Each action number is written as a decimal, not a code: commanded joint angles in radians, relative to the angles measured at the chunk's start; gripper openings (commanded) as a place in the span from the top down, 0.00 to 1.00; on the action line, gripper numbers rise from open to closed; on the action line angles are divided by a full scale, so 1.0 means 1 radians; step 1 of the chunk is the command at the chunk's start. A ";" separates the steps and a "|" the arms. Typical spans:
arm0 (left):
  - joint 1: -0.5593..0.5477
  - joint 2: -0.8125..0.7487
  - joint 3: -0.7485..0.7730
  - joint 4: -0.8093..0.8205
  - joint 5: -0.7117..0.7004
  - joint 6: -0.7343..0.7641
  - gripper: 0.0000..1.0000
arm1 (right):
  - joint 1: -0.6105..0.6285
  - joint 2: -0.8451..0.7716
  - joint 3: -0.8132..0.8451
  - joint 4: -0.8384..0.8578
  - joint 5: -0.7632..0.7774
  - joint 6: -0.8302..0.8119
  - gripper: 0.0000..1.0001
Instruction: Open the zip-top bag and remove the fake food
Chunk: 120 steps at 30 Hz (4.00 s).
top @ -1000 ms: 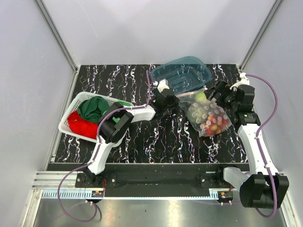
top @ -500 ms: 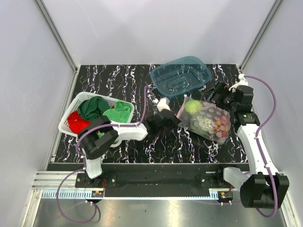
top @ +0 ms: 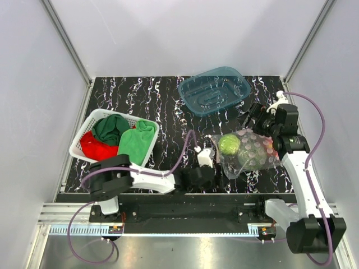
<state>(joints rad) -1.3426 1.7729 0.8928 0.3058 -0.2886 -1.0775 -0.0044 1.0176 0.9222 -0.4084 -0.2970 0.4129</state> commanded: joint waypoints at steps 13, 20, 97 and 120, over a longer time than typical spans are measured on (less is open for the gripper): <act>0.444 -0.213 0.014 -0.102 0.201 0.205 0.18 | 0.260 -0.106 -0.059 -0.139 0.006 -0.002 0.00; 0.546 -0.009 0.127 0.015 0.330 0.151 0.26 | 0.325 -0.148 -0.075 -0.165 0.091 0.035 0.00; 0.797 -0.349 0.477 -0.390 1.125 0.706 1.00 | 0.337 0.413 0.432 0.029 -0.837 -0.663 0.12; 0.758 -0.412 0.419 -0.344 1.022 0.637 1.00 | 0.357 0.521 0.486 -0.010 -1.047 -0.683 1.00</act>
<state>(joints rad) -0.5716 1.4364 1.3136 -0.1314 0.7734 -0.4061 0.3405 1.5421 1.3804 -0.4202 -1.3010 -0.2672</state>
